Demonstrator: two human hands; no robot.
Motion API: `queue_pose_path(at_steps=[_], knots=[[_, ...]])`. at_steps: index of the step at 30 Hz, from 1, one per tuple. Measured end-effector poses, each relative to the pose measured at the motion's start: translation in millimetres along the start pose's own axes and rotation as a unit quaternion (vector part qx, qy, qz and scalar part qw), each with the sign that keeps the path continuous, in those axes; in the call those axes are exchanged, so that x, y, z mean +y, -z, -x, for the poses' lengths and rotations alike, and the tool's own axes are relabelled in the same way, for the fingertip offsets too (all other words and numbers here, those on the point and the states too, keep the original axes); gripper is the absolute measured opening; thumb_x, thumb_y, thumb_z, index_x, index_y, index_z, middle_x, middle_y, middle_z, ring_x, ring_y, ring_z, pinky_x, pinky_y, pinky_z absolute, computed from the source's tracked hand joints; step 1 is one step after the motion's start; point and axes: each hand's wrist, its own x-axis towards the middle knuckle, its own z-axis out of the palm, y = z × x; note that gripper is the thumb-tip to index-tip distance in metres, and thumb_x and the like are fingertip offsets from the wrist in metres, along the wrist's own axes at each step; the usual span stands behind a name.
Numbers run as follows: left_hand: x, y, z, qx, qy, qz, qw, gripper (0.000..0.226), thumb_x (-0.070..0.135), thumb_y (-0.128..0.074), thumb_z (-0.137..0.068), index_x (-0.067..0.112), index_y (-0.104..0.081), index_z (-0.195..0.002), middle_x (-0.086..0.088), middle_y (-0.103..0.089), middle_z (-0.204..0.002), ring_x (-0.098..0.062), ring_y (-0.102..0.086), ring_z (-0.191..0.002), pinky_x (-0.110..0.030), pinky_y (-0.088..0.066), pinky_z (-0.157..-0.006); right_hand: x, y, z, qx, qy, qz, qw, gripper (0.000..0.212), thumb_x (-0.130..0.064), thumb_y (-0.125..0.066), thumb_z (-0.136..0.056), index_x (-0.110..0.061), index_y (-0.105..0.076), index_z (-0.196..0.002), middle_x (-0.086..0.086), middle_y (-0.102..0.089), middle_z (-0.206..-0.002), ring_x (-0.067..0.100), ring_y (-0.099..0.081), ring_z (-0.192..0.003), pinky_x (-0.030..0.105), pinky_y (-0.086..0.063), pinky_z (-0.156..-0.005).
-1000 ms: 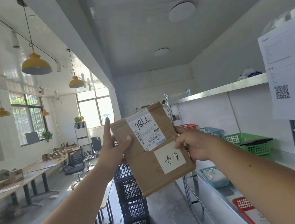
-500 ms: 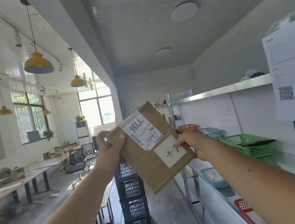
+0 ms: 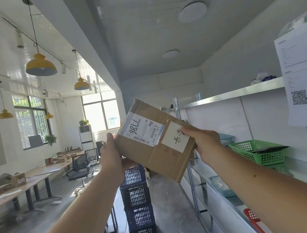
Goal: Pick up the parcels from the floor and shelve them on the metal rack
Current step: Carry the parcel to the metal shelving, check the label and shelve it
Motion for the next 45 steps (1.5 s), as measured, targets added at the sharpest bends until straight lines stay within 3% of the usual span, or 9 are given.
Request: queue_pose_path(at_steps=[8,13,16,21,28,32,35,40,45], knots=[[-4.4,-9.4,6.1,0.039,0.017,0.084,0.996,0.035,0.033,-0.043,-0.105,0.014,-0.063,-0.126,-0.020,-0.067,-0.124,-0.044,-0.073,-0.101,-0.060,-0.064,-0.062,3.0,-12.0,-1.0,-0.086,-0.003,-0.020,0.996,0.026,-0.004,-0.078,-0.085,-0.021,-0.076,-0.104,0.001,-0.084,-0.091,0.016,-0.079,-0.068,0.031,-0.059,-0.053],[-6.0,-8.0,9.9,0.044,0.016,0.157,0.987,0.028,0.020,-0.045,-0.103,0.014,-0.066,-0.119,-0.021,-0.070,-0.121,-0.044,-0.073,-0.097,-0.053,-0.064,-0.061,8.1,-12.7,0.2,-0.135,-0.016,0.021,0.990,0.037,-0.029,-0.083,-0.081,-0.039,-0.075,-0.116,0.001,-0.076,-0.125,0.032,-0.067,-0.117,0.063,-0.050,-0.101],[-8.2,-9.8,12.1,0.050,0.025,0.213,0.976,0.026,0.018,-0.045,-0.101,0.015,-0.068,-0.112,-0.021,-0.069,-0.119,-0.045,-0.071,-0.098,-0.054,-0.065,-0.064,8.3,-14.7,7.4,-0.168,-0.077,0.025,0.983,0.049,-0.051,-0.086,-0.071,-0.049,-0.068,-0.116,-0.003,-0.060,-0.140,0.041,-0.046,-0.140,0.082,-0.031,-0.104],[-14.5,-12.3,15.2,0.046,0.062,0.236,0.969,0.029,0.019,-0.043,-0.100,0.013,-0.068,-0.114,-0.021,-0.071,-0.114,-0.045,-0.074,-0.091,-0.060,-0.064,-0.066,10.0,-19.7,5.2,-0.200,-0.118,-0.061,0.971,0.081,-0.036,-0.098,-0.057,-0.030,-0.063,-0.130,0.011,-0.056,-0.144,0.049,-0.057,-0.119,0.065,-0.061,-0.072],[-13.1,4.6,3.6,0.053,0.049,-0.124,0.990,0.028,0.021,-0.036,-0.102,0.022,-0.063,-0.108,-0.011,-0.071,-0.104,-0.032,-0.073,-0.088,-0.051,-0.062,-0.085,-4.6,-14.1,-0.1,-0.160,-0.035,-0.079,0.983,0.069,-0.022,-0.092,-0.063,-0.021,-0.068,-0.127,0.014,-0.071,-0.128,0.038,-0.067,-0.113,0.055,-0.063,-0.069],[-8.0,13.7,-5.8,0.019,-0.074,-0.304,0.950,0.045,0.001,-0.042,-0.097,0.018,-0.052,-0.137,-0.005,-0.067,-0.112,-0.033,-0.069,-0.103,-0.058,-0.062,-0.087,-8.7,-5.6,-4.2,-0.158,0.000,-0.046,0.986,0.056,-0.019,-0.091,-0.073,-0.022,-0.073,-0.126,0.006,-0.081,-0.113,0.035,-0.070,-0.113,0.055,-0.064,-0.069],[0.5,21.3,-7.6,-0.021,-0.190,-0.364,0.912,0.092,-0.004,-0.068,-0.089,0.033,-0.020,-0.158,-0.004,-0.067,-0.128,-0.021,-0.069,-0.102,-0.040,-0.059,-0.065,-9.3,-1.3,-4.8,-0.159,-0.001,-0.040,0.987,0.045,-0.018,-0.088,-0.077,-0.022,-0.075,-0.121,0.004,-0.082,-0.105,0.034,-0.071,-0.111,0.053,-0.064,-0.068],[15.7,24.6,-10.2,-0.048,-0.305,-0.484,0.819,0.144,0.010,-0.091,-0.072,0.056,0.017,-0.156,-0.005,-0.036,-0.161,-0.016,-0.069,-0.098,-0.029,-0.053,-0.060,-12.8,4.0,-5.3,-0.156,0.009,-0.011,0.988,0.055,-0.023,-0.093,-0.065,-0.022,-0.076,-0.117,0.009,-0.081,-0.111,0.034,-0.075,-0.106,0.054,-0.064,-0.069],[22.1,21.6,-5.3,-0.055,-0.347,-0.538,0.766,0.129,0.006,-0.087,-0.068,0.042,-0.004,-0.159,-0.002,-0.030,-0.160,-0.027,-0.060,-0.113,-0.045,-0.061,-0.076,-18.8,5.1,-6.6,-0.158,0.016,-0.002,0.987,0.065,-0.026,-0.093,-0.062,-0.020,-0.074,-0.124,0.008,-0.081,-0.111,0.034,-0.074,-0.109,0.055,-0.064,-0.071]])
